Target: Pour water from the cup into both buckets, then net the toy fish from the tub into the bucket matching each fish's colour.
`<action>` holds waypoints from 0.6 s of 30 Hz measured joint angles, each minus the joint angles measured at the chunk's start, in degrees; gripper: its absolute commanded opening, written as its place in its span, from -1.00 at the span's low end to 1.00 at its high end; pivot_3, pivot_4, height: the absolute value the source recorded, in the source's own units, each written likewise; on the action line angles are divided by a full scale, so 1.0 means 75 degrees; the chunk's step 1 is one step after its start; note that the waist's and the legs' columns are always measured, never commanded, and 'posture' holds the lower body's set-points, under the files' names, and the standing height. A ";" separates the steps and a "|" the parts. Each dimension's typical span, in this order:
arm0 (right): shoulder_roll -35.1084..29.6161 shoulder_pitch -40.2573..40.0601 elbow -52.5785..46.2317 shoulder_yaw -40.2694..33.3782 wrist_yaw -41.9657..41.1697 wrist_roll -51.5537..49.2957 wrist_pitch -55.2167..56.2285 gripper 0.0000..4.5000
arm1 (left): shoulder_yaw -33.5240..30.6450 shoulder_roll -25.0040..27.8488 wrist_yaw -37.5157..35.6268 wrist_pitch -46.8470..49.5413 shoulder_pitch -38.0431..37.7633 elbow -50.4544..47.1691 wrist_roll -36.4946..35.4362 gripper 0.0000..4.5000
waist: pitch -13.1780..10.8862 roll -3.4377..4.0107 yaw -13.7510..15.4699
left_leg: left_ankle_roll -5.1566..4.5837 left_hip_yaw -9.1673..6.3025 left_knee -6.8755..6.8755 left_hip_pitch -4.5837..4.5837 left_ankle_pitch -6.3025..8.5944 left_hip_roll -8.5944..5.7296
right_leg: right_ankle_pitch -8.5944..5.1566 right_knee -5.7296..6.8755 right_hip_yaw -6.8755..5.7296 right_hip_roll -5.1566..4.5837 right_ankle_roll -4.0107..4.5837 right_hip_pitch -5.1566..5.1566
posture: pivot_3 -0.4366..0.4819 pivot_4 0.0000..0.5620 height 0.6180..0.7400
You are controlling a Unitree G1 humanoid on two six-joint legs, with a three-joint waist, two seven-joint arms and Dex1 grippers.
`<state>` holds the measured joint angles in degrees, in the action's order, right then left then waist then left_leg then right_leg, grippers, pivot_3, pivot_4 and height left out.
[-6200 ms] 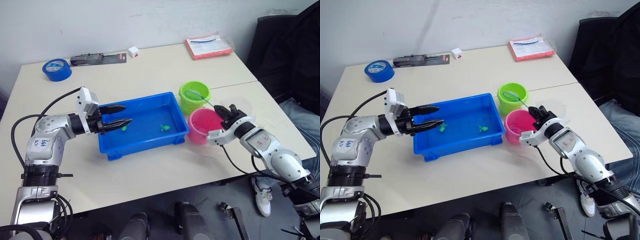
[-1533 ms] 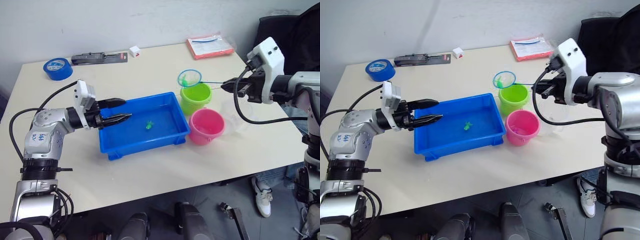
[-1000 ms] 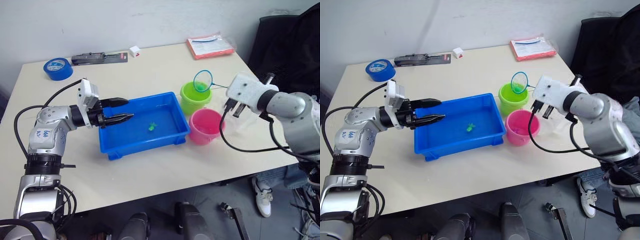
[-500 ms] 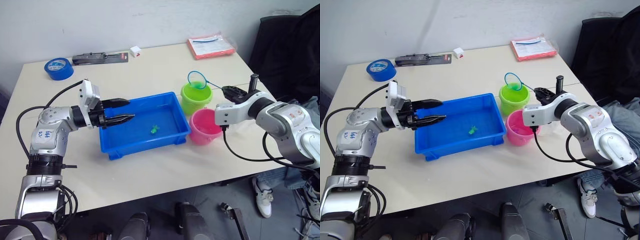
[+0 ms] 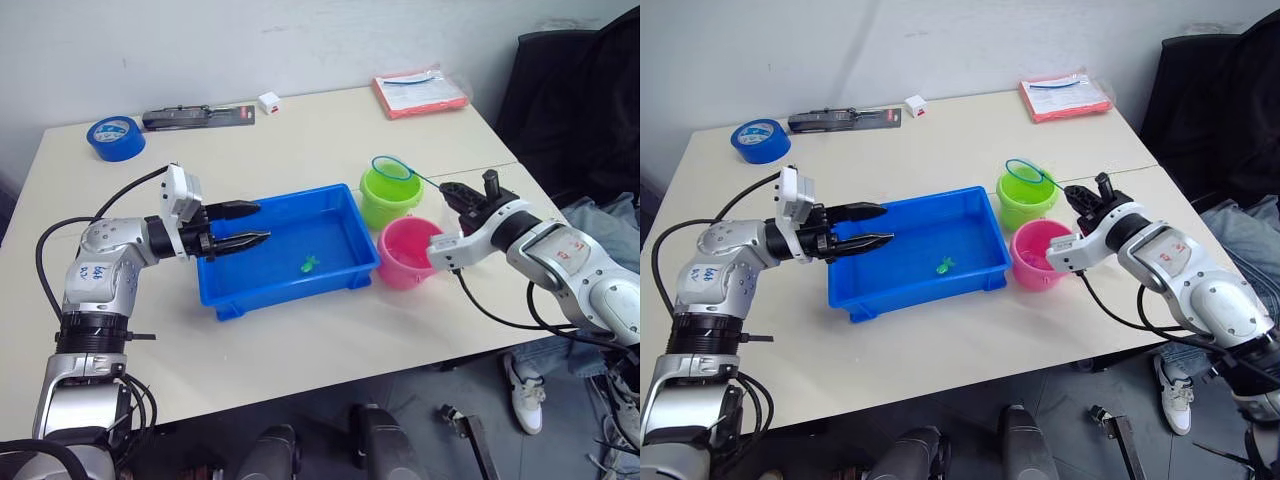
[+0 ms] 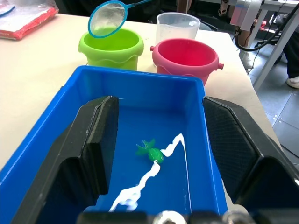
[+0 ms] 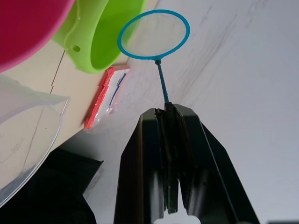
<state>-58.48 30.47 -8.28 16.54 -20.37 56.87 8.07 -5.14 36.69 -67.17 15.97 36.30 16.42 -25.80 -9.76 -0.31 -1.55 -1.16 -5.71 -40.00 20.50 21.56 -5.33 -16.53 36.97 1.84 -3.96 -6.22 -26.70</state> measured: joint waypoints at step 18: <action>0.1335 0.2717 -0.0459 -0.0221 -0.6853 -0.6398 -0.4869 -0.65 | -0.0377 0.1004 -0.0408 0.1146 -0.0985 -0.0976 -0.0348 0.38 | 0.0000 0.0000 0.0010 | 0.0000 -0.0028 0.0003 0.0001 0.0001 0.0008 | 0.0000 0.0004 0.0007 -0.0004 0.0000 0.0018 | -0.05 -0.47 1.00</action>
<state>-48.47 50.85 -11.72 14.88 -71.77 8.88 -28.45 -7.97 44.22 -70.22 24.56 28.91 9.10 -28.41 -9.76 -0.31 -1.47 -1.17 -5.92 -39.98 20.51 21.57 -5.27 -16.53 37.00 1.89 -3.99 -6.22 -26.56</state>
